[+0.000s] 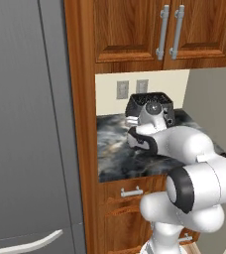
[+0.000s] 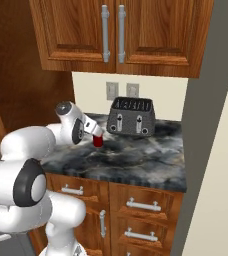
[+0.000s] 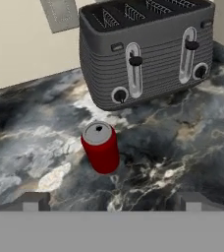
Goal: Move the drinks to the dining counter.
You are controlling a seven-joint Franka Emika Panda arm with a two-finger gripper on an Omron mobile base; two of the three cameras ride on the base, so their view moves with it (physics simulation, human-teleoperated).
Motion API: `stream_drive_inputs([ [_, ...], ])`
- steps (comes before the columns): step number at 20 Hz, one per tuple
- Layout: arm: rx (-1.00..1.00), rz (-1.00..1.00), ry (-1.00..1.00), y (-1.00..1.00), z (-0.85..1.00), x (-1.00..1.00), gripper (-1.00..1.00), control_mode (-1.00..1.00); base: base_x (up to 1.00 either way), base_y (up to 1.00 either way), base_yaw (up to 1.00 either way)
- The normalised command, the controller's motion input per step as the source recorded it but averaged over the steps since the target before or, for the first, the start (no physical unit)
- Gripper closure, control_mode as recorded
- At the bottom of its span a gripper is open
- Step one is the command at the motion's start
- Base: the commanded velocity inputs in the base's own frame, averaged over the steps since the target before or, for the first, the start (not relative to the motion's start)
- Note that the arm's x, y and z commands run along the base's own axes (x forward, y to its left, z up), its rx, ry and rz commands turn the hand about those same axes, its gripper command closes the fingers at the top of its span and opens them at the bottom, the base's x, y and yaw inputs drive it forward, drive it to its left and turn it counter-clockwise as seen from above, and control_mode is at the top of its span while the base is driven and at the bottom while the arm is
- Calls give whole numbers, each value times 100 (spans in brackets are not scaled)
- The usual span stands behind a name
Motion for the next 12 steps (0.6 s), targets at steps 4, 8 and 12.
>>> stream_drive_inputs([
  [4, 0, 21, 32, 0, 2, 8, -100, -100, 0, 0, 0],
  [8, 0, 10, 21, 0, 2, 11, -100, -100, 0, 0, 0],
  [12, 0, 0, 0, 0, -1, 0, -100, -100, 0, 0, 0],
])
